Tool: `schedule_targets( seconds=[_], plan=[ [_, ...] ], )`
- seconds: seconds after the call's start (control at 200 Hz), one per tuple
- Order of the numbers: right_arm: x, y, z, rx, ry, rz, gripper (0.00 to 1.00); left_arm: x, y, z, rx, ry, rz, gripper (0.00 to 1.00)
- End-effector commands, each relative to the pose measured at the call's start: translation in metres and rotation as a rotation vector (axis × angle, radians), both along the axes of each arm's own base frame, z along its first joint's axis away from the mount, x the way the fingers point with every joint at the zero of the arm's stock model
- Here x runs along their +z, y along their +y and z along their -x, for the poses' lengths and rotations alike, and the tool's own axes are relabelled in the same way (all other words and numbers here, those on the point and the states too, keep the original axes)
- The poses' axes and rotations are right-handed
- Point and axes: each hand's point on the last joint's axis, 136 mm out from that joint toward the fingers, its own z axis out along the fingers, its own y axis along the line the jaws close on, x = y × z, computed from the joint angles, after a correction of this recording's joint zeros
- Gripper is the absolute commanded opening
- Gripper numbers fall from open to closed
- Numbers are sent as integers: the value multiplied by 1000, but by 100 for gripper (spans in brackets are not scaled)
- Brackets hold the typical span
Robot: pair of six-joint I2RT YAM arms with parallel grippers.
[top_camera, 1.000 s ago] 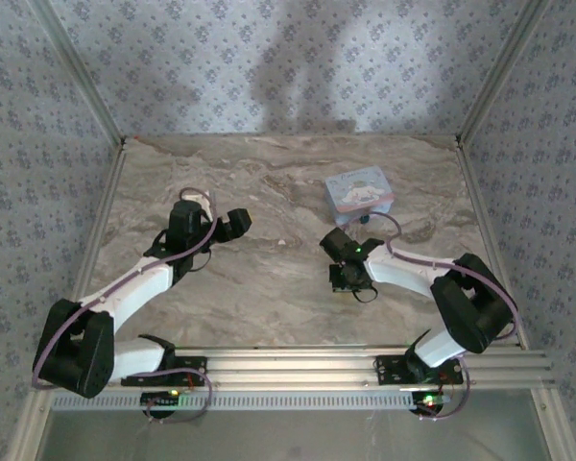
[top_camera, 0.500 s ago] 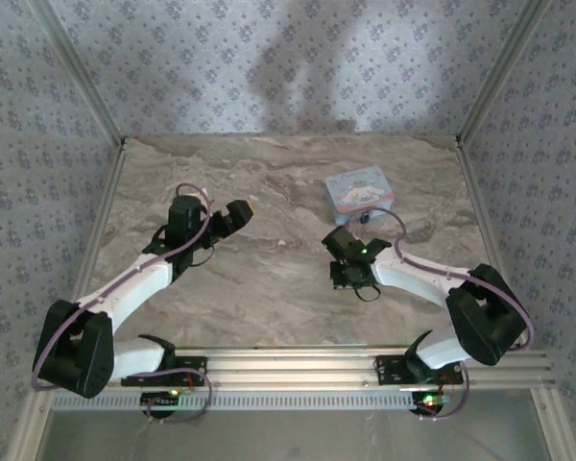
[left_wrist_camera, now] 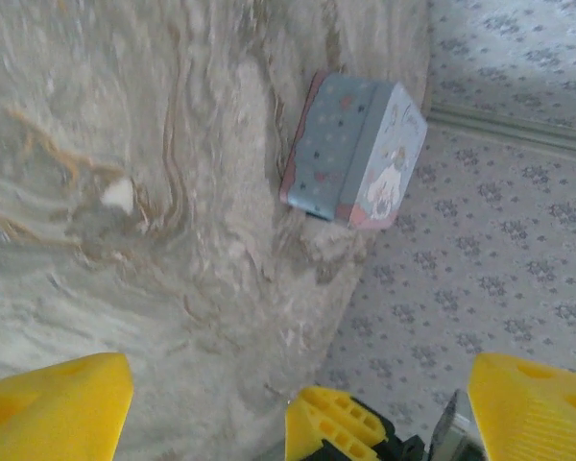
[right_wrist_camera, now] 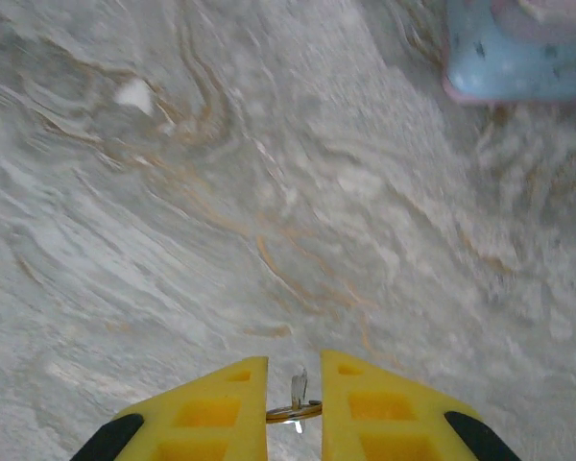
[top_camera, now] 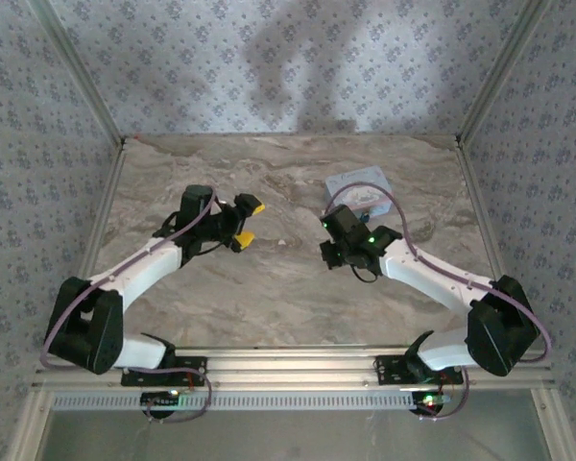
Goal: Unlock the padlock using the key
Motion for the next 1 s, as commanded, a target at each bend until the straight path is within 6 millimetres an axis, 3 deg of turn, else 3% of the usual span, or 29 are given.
schedule_targets(
  seconds=[0.0, 0.15, 0.535, 0.789, 0.994],
  plan=[
    [37, 27, -13, 149, -119, -53, 18, 14, -22, 6, 0, 117, 143, 88],
    [56, 53, -19, 248, -171, -104, 18, 12, -34, 13, 14, 179, 190, 85],
    [69, 112, -28, 373, -223, -175, 17, 9, -59, 23, 47, 270, 282, 83],
    [73, 133, -21, 432, -228, -230, 17, 5, -65, 25, 46, 291, 291, 83],
    [72, 133, -9, 471, -228, -243, 17, 4, -64, 24, 58, 293, 305, 76]
  ],
)
